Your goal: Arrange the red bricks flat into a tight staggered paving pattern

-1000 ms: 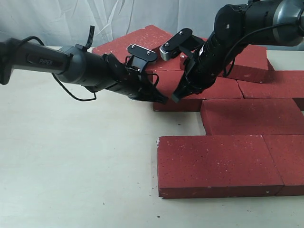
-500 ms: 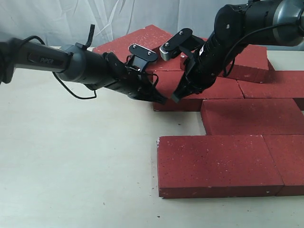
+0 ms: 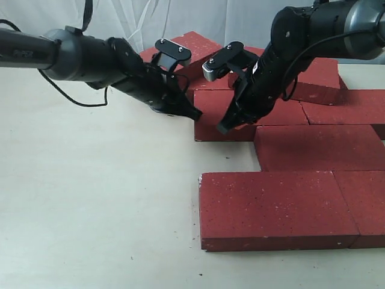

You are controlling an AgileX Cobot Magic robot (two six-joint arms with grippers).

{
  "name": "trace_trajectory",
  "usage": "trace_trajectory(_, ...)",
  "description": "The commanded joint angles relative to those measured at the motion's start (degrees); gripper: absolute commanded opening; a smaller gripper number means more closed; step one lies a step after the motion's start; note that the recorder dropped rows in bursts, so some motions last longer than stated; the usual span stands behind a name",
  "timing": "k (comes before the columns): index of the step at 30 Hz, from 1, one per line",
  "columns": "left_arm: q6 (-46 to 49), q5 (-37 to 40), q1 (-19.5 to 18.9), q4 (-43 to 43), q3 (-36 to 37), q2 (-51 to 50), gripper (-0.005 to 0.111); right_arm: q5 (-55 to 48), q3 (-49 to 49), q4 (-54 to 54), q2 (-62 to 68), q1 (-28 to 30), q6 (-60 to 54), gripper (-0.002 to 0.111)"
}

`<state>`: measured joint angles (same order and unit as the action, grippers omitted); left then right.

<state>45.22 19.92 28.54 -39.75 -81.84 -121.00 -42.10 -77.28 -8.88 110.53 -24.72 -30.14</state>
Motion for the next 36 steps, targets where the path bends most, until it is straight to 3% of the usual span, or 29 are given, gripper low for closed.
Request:
trace_trajectory(1, -2.3, 9.7, -0.3, 5.6, -0.2, 5.1, 0.000, 0.8, 0.0, -2.4, 3.3, 0.1, -3.9, -0.001)
trace_trajectory(4, -7.6, 16.1, -1.4, 12.4, -0.1, 8.3, 0.000, 2.0, -0.1, -3.3, 5.2, 0.0, -8.6, -0.001)
trace_trajectory(7, -9.1, 17.5, -2.8, 13.8, 2.6, 11.8, 0.000, 4.5, -0.1, -3.3, 5.9, 0.0, -8.6, -0.001)
trace_trajectory(16, -8.6, 5.1, -5.1, 14.9, 16.5, 18.3, 0.000, 14.8, -0.1, -3.2, 7.0, 0.1, -6.0, -0.001)
trace_trajectory(21, -8.6, 3.3, -5.1, 15.2, 17.4, 18.4, 0.000, 12.7, -0.2, -3.2, 6.9, 0.1, -6.0, -0.001)
trace_trajectory(30, -8.6, 3.4, -5.1, 15.2, 17.4, 19.3, 0.000, -4.6, -0.1, -8.2, 2.7, 0.0, -10.9, -0.001)
trace_trajectory(36, -8.6, 3.5, -5.1, 15.2, 17.4, 19.3, 0.000, 3.6, -0.2, -6.9, 7.1, 0.0, -11.8, -0.001)
